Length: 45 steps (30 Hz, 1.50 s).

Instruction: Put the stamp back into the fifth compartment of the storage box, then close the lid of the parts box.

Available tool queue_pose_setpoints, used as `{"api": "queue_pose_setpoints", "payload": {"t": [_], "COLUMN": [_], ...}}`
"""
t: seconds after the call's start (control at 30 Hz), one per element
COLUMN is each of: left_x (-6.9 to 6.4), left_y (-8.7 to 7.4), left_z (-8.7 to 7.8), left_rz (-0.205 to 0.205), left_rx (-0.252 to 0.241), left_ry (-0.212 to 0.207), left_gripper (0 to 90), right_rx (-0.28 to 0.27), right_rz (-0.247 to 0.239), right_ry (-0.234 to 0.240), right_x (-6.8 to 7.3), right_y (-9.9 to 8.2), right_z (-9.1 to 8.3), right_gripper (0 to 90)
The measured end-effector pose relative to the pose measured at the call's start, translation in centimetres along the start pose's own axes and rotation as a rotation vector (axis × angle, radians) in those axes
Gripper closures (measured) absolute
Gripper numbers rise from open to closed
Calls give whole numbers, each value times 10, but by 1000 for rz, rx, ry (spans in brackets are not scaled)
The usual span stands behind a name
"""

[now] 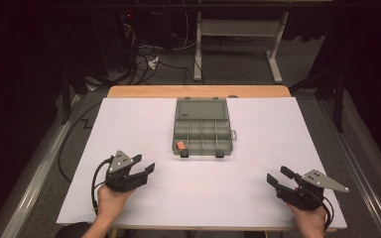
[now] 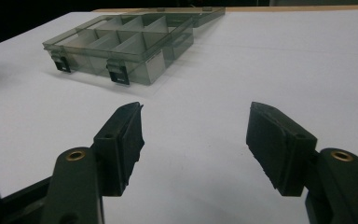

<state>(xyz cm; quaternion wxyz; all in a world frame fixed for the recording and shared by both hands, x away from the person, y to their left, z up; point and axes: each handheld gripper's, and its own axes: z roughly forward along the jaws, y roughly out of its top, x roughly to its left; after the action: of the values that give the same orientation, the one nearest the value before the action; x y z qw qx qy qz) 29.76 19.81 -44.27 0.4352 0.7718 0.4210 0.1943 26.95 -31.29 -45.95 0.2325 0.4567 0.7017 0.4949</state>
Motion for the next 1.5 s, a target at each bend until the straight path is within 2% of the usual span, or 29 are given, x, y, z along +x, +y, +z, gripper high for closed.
{"api": "queue_pose_setpoints", "payload": {"t": [0.23, 0.37, 0.67, 0.8, 1.03, 1.13, 1.27, 1.37, 1.5], "left_x": [10, 16, 10, 9, 14, 15, 15, 16, 18], "left_y": [-11, -15, -17, -20, -21, -21, -20, -20, -19], "left_z": [-8, -12, -14, -15, -13, -10, -9, -9, -8], "left_rz": [-20, -47, 2, -3, -28, -22, -21, -18, -30], "left_rx": [3, -23, -22, -24, -12, -1, 4, 4, -1], "left_ry": [14, 21, 45, 39, 28, 30, 25, 25, 23], "left_gripper": [414, 412, 410, 409, 409, 409, 409, 409, 409], "right_rx": [-6, -4, -25, -50, -72, -80, -54, -24, -2], "right_rz": [13, 24, 21, 19, -15, -20, -12, -27, -13], "right_ry": [-9, -22, -36, -25, -15, -15, -13, -11, 15], "right_x": [0, -1, 1, 2, 6, 7, 9, 13, 18], "right_y": [0, 0, 0, 2, 5, 9, 12, 13, 17], "right_z": [-1, 0, -2, -3, -4, -4, 2, 9, 16], "right_gripper": [363, 363, 361, 356, 354, 353, 354, 384, 406]}}
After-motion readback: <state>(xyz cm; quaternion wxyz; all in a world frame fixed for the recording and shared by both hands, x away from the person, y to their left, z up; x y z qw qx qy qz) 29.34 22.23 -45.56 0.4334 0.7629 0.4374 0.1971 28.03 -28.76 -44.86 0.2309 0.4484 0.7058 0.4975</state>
